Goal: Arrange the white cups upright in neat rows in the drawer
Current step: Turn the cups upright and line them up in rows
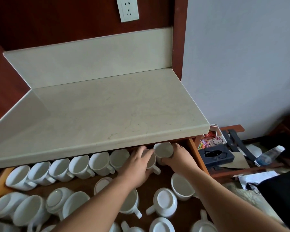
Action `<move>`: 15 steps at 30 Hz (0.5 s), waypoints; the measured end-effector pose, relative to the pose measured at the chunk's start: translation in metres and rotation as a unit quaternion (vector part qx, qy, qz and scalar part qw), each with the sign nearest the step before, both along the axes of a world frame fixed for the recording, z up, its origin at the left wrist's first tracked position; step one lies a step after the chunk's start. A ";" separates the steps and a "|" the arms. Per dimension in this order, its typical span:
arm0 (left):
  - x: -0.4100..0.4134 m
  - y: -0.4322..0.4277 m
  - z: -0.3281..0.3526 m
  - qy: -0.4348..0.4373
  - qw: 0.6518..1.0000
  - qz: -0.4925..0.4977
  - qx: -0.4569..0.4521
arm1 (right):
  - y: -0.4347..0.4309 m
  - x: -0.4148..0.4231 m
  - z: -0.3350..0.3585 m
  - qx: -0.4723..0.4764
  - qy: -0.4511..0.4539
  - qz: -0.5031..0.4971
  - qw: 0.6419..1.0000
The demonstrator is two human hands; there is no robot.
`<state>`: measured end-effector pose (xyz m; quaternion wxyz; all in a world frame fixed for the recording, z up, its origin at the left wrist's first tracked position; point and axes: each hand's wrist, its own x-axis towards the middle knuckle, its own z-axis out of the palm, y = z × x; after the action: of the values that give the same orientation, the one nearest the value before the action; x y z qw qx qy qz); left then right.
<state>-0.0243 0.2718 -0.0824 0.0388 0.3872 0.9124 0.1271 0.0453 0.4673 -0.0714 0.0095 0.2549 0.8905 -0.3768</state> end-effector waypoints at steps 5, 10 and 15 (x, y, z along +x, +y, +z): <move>0.001 0.002 -0.007 0.108 0.993 0.018 -0.042 | 0.003 0.003 -0.002 0.003 -0.003 -0.014 1.000; 0.000 0.003 -0.010 0.148 0.987 0.037 -0.044 | 0.002 0.003 0.000 0.007 -0.010 -0.016 1.000; 0.002 -0.002 -0.006 0.095 0.992 0.065 -0.042 | -0.002 0.001 0.004 0.016 -0.010 -0.003 1.000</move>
<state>-0.0227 0.2695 -0.0884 -0.0399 0.3357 0.9396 0.0531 0.0467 0.4657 -0.0670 0.0131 0.2610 0.8955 -0.3603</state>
